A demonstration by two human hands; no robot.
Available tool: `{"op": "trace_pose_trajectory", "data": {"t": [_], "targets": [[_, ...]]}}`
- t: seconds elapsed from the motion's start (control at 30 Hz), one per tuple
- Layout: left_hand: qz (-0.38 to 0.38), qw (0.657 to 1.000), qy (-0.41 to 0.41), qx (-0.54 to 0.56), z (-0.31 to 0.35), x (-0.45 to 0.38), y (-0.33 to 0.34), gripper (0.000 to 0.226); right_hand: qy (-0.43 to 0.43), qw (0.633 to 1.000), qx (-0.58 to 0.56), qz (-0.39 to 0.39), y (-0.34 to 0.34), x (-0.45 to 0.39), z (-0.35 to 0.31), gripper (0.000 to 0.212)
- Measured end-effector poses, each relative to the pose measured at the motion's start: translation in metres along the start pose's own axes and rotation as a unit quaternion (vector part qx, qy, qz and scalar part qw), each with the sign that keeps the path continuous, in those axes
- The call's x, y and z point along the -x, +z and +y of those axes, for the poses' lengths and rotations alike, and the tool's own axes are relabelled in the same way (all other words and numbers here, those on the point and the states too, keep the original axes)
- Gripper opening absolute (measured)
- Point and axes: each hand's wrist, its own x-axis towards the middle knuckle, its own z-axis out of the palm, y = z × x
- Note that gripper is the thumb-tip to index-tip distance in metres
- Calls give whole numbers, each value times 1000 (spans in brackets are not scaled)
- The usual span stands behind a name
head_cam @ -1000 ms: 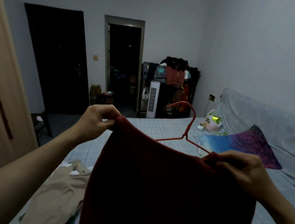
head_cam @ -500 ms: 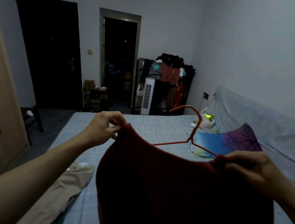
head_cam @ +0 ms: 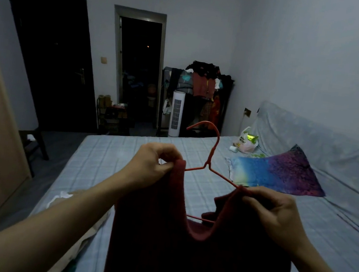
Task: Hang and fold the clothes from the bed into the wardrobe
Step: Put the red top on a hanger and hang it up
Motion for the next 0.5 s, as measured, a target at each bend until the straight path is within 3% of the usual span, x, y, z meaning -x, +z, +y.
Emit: {"op": "trace_pose_trajectory", "data": {"t": [0.2, 0.37, 0.5], "targets": [[15, 994, -36, -105, -14, 10, -24, 5, 31, 997, -22, 64, 8, -4, -5, 21], [-32, 992, 38, -116, -18, 26, -44, 15, 22, 999, -8, 49, 8, -17, -16, 22], [29, 982, 65, -174, -22, 38, -45, 16, 17, 1000, 11, 11, 14, -26, -23, 23]]}}
